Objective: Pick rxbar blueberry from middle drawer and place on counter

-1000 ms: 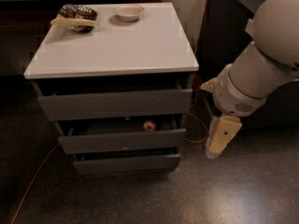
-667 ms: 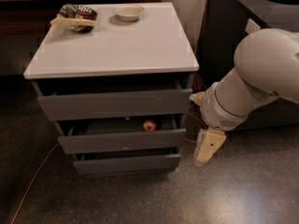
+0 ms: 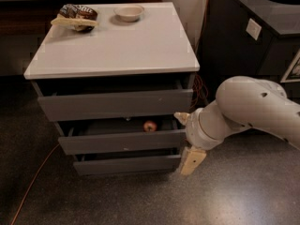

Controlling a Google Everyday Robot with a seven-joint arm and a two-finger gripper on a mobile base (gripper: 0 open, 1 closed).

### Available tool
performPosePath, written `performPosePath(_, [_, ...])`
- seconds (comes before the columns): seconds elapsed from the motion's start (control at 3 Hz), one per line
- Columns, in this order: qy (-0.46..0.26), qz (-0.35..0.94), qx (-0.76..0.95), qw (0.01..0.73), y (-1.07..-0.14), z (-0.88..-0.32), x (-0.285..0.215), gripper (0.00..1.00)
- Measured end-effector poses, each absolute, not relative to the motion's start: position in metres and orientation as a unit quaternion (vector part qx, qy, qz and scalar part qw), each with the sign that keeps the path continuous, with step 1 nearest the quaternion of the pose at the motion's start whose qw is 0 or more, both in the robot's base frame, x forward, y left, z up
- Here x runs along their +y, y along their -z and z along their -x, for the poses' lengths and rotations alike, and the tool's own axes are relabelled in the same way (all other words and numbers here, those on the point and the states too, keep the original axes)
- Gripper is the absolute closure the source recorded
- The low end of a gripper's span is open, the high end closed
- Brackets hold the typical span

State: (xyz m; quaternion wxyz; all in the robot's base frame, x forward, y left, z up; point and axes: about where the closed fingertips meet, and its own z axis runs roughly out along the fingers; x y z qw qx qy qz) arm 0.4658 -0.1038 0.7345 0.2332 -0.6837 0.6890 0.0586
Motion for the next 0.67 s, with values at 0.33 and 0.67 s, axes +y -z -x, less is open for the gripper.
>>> performPosePath(0.33, [-0.072,0.695,0.67,0.252,-0.684,-0.481,-0.085,0.0])
performPosePath(0.67, [-0.073,0.699,0.662,0.26,-0.655,-0.496,-0.079,0.0])
